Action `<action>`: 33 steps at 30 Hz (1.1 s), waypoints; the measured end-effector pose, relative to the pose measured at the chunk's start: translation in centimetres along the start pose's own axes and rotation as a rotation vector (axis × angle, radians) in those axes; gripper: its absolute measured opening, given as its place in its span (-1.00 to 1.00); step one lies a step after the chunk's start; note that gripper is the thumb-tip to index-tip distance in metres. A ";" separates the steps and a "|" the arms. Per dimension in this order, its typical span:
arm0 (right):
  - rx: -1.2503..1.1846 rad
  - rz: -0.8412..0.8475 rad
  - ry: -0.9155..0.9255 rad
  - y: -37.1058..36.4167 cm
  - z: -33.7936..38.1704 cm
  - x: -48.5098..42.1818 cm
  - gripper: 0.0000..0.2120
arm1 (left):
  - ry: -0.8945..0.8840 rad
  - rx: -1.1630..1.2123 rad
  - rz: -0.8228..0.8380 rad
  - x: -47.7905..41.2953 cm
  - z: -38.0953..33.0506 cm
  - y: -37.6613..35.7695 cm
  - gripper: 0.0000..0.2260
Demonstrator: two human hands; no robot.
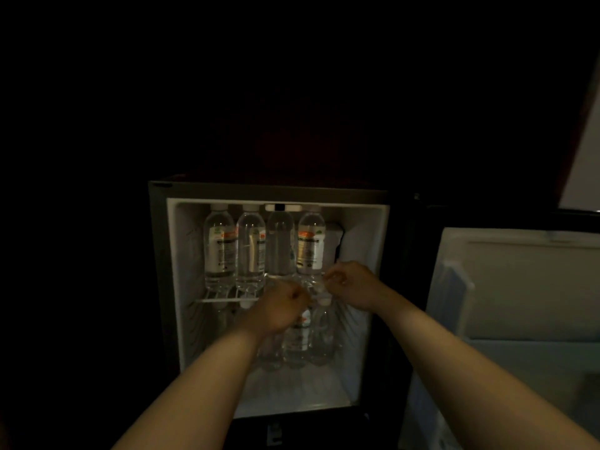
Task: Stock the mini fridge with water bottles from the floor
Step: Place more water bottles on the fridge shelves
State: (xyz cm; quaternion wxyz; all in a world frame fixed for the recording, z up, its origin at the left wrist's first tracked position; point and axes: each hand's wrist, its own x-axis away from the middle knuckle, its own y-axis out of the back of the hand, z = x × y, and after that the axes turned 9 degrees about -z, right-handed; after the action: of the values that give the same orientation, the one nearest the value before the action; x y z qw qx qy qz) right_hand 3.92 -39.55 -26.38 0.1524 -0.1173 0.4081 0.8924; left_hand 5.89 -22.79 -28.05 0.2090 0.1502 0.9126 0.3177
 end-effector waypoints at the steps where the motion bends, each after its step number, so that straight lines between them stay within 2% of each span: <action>1: 0.015 0.055 -0.014 0.9 0.5 0.6 -0.79 | 0.010 -0.016 0.046 0.5 -0.7 0.4 -0.76; 4: 0.090 0.204 -0.075 3.7 2.2 2.6 -0.74 | 0.022 -0.088 0.156 1.6 -3.1 1.2 -0.83; 6: 0.145 0.234 -0.112 5.5 3.0 3.9 -0.71 | 0.042 -0.125 0.215 2.2 -5.0 1.2 -0.85; 9: 0.226 0.215 -0.139 8.2 3.8 6.2 -0.70 | 0.034 -0.116 0.255 3.5 -8.1 0.8 -0.85; 13: 0.289 0.202 -0.136 12.6 3.7 10.0 -0.68 | -0.061 -0.157 0.273 5.0 -12.3 -0.5 -0.70; 18: 0.292 0.162 -0.212 18.7 2.1 15.4 -0.67 | -0.138 -0.211 0.386 7.8 -18.8 -3.6 -0.64; 24: 0.289 0.100 -0.356 25.8 -1.6 23.1 -0.67 | -0.189 -0.234 0.514 11.5 -26.3 -9.0 -0.60; 27: 0.301 0.077 -0.435 28.5 -3.9 27.4 -0.69 | -0.220 -0.258 0.547 13.7 -28.7 -12.3 -0.60; 33: 0.267 -0.002 -0.574 32.2 -9.1 36.5 -0.72 | -0.335 -0.356 0.725 19.0 -31.7 -20.1 -0.58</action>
State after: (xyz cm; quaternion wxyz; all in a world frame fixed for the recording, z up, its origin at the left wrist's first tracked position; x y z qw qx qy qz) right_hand -40.96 -60.03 -22.11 0.2761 0.1601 0.4620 0.8275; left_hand -28.52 -46.58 -23.89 0.2517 0.4721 0.6852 0.4943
